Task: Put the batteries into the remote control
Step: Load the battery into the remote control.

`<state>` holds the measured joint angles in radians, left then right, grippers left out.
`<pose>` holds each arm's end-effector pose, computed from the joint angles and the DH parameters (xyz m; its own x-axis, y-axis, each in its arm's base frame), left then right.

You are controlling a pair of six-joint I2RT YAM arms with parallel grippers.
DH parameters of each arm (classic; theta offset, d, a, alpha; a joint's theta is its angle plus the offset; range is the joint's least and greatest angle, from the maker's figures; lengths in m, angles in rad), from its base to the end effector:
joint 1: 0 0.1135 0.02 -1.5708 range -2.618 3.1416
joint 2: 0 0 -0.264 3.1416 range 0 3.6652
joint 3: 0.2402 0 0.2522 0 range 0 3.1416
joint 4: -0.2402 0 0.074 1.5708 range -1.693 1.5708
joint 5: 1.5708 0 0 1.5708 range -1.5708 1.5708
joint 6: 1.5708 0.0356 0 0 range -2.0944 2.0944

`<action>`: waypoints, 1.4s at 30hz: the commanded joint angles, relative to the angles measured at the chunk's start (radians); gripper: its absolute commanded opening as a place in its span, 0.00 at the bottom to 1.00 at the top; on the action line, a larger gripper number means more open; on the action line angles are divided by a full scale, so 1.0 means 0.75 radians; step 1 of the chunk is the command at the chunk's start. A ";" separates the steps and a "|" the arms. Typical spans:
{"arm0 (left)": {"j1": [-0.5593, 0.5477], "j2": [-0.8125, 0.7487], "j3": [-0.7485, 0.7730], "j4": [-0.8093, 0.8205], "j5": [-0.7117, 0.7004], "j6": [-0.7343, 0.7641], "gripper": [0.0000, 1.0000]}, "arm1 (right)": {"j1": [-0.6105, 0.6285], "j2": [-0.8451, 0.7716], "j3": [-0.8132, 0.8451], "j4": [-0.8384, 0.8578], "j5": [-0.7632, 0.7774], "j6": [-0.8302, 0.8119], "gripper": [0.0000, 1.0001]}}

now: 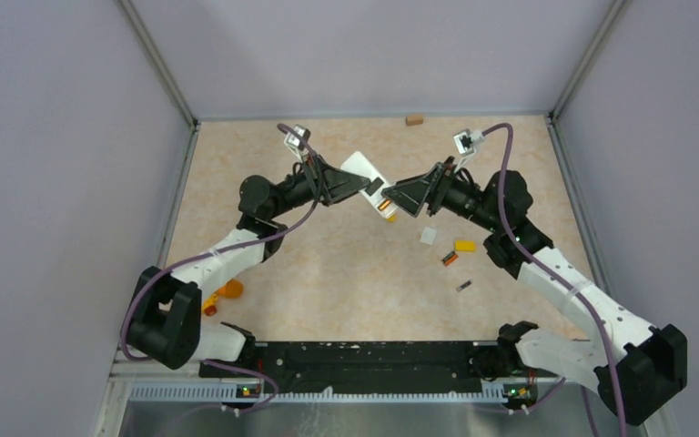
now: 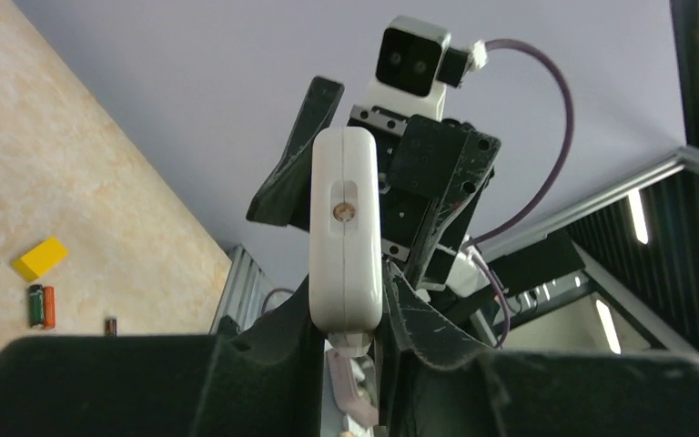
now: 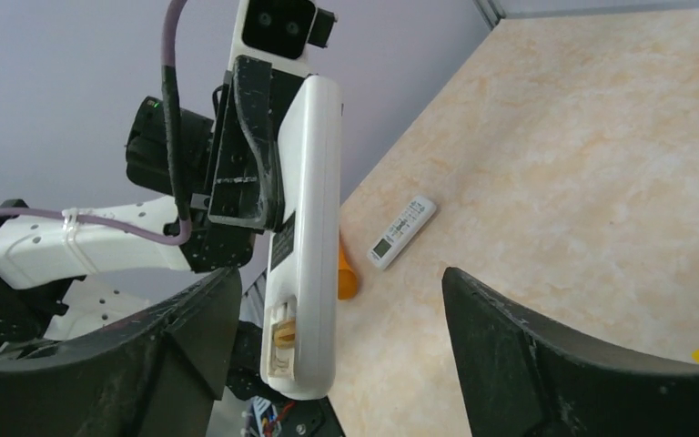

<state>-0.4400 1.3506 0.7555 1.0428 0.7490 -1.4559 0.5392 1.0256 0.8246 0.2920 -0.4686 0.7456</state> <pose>0.2512 -0.1450 0.3268 -0.8167 -0.4197 -0.3962 0.4885 -0.1372 -0.8617 0.1981 0.1372 0.3587 -0.5153 0.3970 -0.7595 -0.6730 0.3612 0.6455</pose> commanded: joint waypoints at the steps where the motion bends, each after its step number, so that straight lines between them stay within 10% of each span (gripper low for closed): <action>1: -0.002 -0.015 0.103 -0.103 0.263 0.156 0.00 | -0.005 -0.103 0.068 -0.064 -0.004 -0.135 0.85; 13: -0.003 0.031 0.213 -0.091 0.597 0.260 0.00 | -0.003 0.011 0.111 -0.223 -0.544 -0.216 0.78; 21: -0.006 -0.061 0.264 -0.326 0.583 0.380 0.00 | 0.008 0.093 -0.028 0.167 -0.578 0.060 0.26; 25: -0.007 -0.107 0.262 -0.496 0.462 0.451 0.23 | 0.019 0.074 -0.114 0.392 -0.482 0.220 0.02; 30: -0.008 -0.166 0.189 -0.402 0.291 0.340 0.47 | 0.019 0.018 -0.184 0.498 -0.309 0.322 0.00; 42: -0.008 -0.133 0.207 -0.399 0.294 0.350 0.48 | 0.019 0.099 -0.214 0.721 -0.274 0.581 0.00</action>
<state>-0.4458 1.2396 0.8864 0.6971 0.9638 -1.1969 0.5526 1.0748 0.6655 0.7086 -0.6895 1.1118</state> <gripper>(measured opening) 0.483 0.198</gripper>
